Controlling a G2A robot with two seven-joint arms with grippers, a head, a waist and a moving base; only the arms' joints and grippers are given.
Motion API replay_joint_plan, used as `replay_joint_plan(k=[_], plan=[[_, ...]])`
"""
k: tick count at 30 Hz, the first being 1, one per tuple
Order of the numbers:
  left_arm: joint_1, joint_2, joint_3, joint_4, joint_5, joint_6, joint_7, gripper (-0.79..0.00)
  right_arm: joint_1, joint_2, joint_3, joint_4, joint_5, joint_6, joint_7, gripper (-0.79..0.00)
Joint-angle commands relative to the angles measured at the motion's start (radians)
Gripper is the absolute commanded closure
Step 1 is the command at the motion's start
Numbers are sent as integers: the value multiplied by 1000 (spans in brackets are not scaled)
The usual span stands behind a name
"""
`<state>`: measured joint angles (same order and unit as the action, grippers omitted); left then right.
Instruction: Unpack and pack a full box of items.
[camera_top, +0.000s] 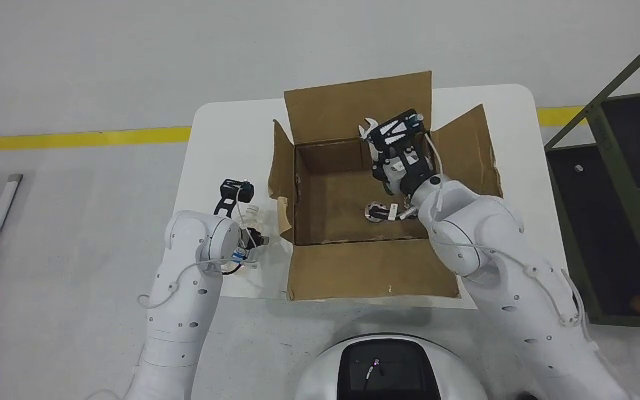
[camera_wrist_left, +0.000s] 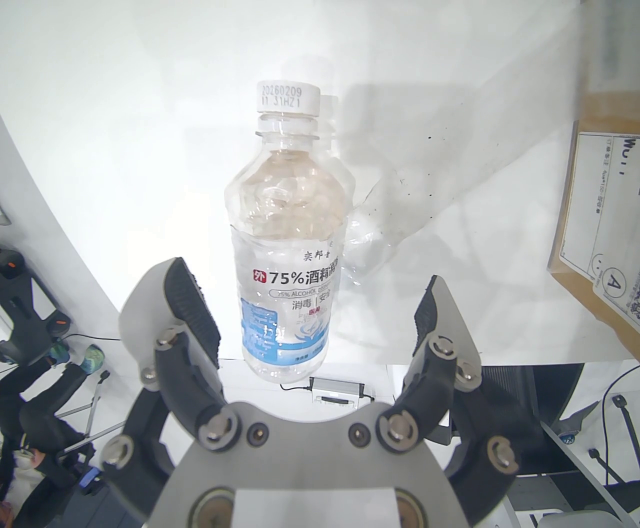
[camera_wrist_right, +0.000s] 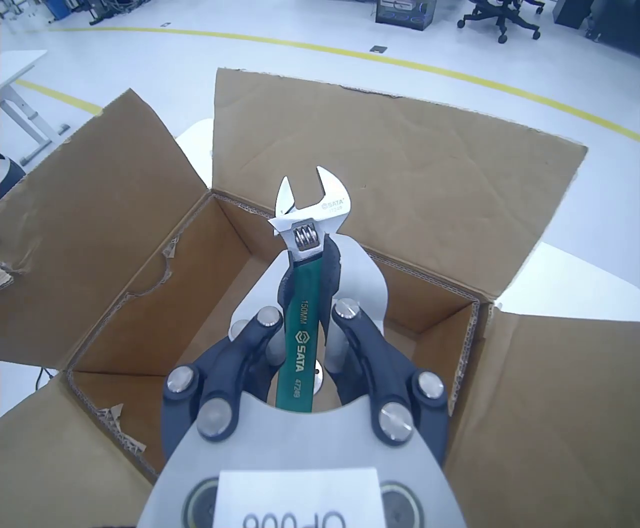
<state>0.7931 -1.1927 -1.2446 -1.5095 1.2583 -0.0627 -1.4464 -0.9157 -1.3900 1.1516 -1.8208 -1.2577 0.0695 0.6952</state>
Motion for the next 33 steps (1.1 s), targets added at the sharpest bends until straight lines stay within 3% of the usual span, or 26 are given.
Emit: replay_joint_plan(k=[1, 8, 15, 24, 33], plan=[[0, 0, 0, 0, 0, 0, 0, -785, 0, 0, 0, 0, 0, 0, 0, 0], [0, 0, 0, 0, 0, 0, 0, -785, -8, 2, 31, -52, 12, -26, -51, 0], [0, 0, 0, 0, 0, 0, 0, -785, -36, 12, 167, -176, 56, 4, -84, 0], [0, 0, 0, 0, 0, 0, 0, -785, -161, 33, 392, -349, 58, 29, -29, 0], [0, 0, 0, 0, 0, 0, 0, -785, -324, 44, 548, -370, 72, 87, 56, 0]])
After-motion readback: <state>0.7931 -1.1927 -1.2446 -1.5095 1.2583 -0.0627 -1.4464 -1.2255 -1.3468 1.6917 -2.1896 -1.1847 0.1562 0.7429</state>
